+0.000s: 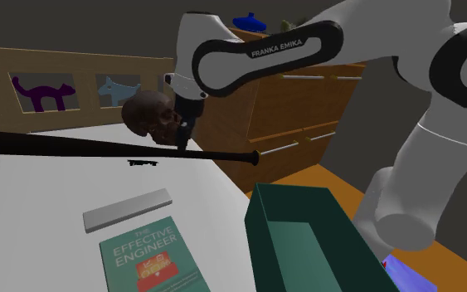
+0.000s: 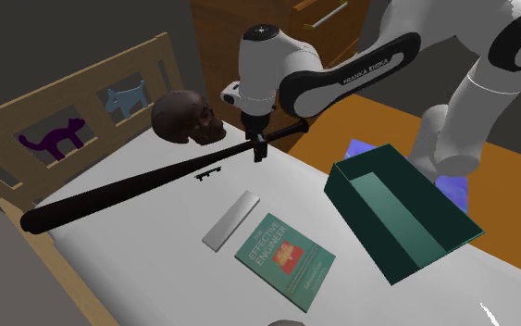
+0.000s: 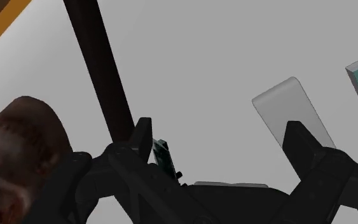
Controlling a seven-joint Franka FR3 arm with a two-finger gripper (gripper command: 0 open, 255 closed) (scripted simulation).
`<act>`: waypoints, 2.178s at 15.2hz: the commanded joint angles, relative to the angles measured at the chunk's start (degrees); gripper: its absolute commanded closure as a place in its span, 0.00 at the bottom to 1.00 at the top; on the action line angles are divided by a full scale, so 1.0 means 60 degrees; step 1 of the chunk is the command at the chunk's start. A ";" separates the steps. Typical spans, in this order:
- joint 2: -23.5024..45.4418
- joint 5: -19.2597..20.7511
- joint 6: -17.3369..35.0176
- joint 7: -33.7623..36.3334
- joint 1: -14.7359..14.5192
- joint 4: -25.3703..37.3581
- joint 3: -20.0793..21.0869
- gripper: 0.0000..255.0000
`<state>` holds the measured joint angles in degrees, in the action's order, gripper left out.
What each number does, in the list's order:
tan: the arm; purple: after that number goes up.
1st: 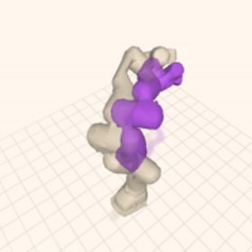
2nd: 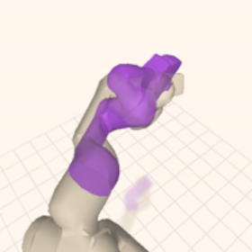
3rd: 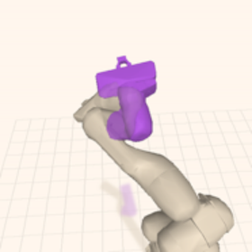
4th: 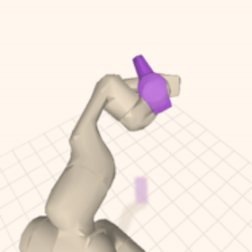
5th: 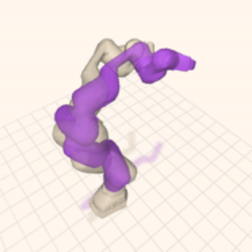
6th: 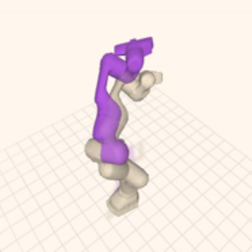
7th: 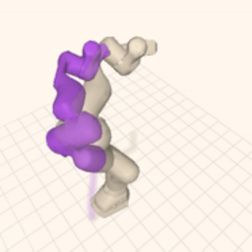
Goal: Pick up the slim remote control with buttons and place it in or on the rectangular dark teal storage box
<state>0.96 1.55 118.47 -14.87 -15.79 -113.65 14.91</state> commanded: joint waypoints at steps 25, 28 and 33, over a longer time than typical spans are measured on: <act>0.4195 0.1755 0.1079 -0.0972 -0.1707 0.2229 0.0938 0.00; 0.4196 0.1755 0.1079 -0.0972 -0.1707 0.2229 0.0938 0.00; 0.4194 0.1755 0.1082 -0.0969 -0.1708 0.2224 0.0939 1.00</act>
<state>26.09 12.08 124.95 -20.70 -26.03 -100.26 20.54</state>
